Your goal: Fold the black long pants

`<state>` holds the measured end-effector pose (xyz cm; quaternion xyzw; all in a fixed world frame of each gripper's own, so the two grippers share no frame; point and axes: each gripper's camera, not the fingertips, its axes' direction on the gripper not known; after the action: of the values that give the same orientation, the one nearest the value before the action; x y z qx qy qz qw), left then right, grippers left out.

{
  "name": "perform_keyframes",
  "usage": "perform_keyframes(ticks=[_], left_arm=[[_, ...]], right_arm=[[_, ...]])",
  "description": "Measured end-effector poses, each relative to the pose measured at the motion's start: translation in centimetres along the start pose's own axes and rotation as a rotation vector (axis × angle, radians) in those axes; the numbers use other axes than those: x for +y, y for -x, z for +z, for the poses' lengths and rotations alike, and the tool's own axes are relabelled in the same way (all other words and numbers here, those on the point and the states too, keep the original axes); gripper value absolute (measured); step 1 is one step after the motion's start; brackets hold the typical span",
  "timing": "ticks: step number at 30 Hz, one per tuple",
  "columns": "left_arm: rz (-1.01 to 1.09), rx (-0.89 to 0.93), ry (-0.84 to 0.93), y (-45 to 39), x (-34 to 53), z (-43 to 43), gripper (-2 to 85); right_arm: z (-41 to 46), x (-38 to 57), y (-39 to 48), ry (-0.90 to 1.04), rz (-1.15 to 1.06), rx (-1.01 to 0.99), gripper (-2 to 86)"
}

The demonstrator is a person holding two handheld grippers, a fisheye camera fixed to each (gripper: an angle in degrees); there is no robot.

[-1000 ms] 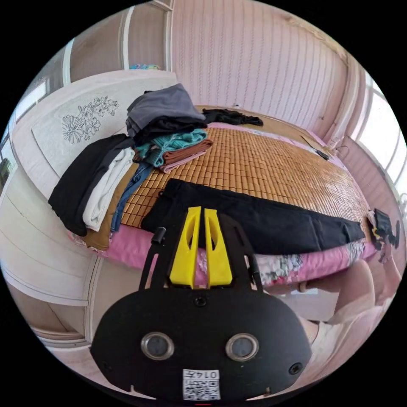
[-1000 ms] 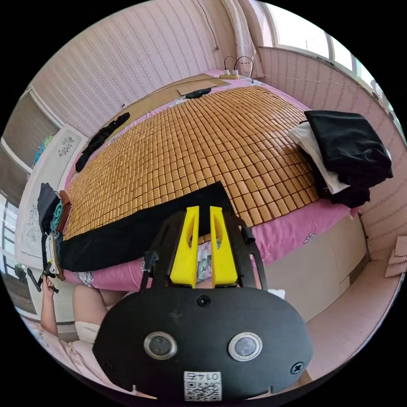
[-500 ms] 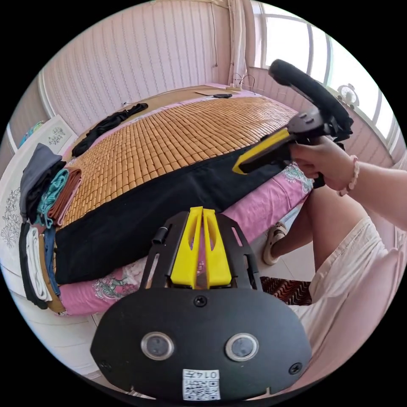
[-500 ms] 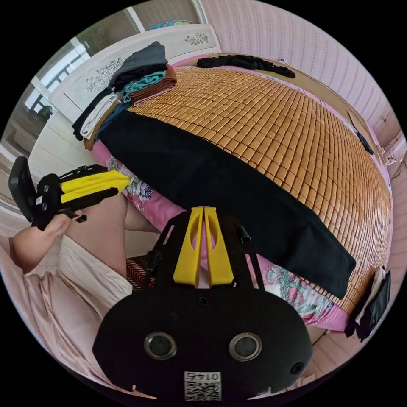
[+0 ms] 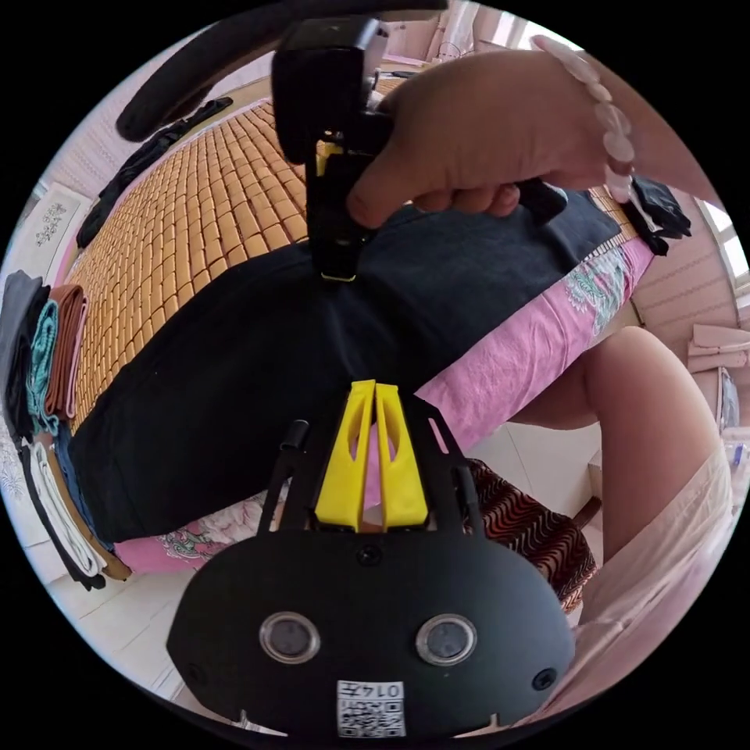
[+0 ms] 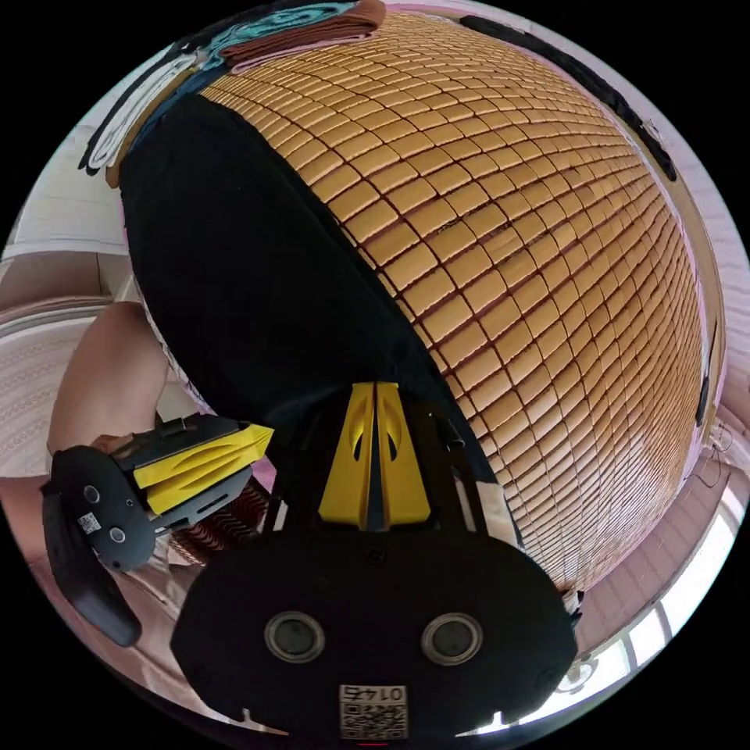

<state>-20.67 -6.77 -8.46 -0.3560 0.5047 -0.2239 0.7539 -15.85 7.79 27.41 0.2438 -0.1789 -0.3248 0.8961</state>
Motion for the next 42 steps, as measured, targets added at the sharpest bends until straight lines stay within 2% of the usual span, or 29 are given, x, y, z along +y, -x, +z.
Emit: perform_keyframes(ticks=[3,6,10,14,17,19,20,22,25,29,34,37,42], left_arm=[[-0.005,0.045,0.018,0.3,-0.6,0.3,-0.8],[-0.013,0.09,-0.039,0.5,0.1,0.5,-0.8],[0.104,-0.089,-0.137,-3.1,1.5,0.6,-0.9],[-0.003,-0.035,-0.205,-2.8,2.4,0.4,-1.0],[-0.055,0.041,-0.165,-2.2,2.8,-0.9,-1.0],[-0.063,0.114,-0.247,-2.3,4.9,-3.4,-1.0],[-0.06,0.126,-0.271,-2.5,5.5,-4.1,-1.0],[-0.036,0.152,-0.298,-3.6,7.4,-5.8,-1.0],[0.003,0.108,-0.331,-5.6,9.2,-7.1,-1.0],[0.07,0.101,-0.307,-8.1,9.9,-7.6,-0.9],[0.075,-0.004,-0.358,-11.3,9.3,-7.8,-0.4],[0.079,-0.002,-0.346,-11.8,7.7,-7.3,1.6],[0.026,0.002,-0.283,-10.0,4.9,-5.8,6.2]], right_arm=[[0.4,-1.7,1.3,0.088,-0.055,0.113,7.7],[1.0,-2.7,2.1,0.168,-0.145,0.19,7.8],[1.4,-3.3,0.3,0.236,-0.118,0.096,7.5],[1.5,-2.6,-1.8,0.261,-0.083,-0.013,6.8],[0.4,2.0,-2.5,0.079,0.026,-0.143,6.0],[-0.3,8.0,-2.9,-0.124,0.129,-0.378,5.0],[-0.3,9.8,-3.0,-0.175,0.164,-0.413,4.8],[0.5,17.1,-2.9,-0.336,0.312,-0.431,3.6],[2.5,25.6,-2.7,-0.446,0.531,-0.397,1.7],[5.3,33.2,-2.4,-0.456,0.656,-0.399,2.2],[8.0,42.7,-4.0,-0.53,0.943,-0.31,9.4],[9.2,45.8,-5.4,-0.563,1.05,-0.233,11.7],[11.2,47.7,-9.7,-0.576,1.16,-0.235,12.6]])
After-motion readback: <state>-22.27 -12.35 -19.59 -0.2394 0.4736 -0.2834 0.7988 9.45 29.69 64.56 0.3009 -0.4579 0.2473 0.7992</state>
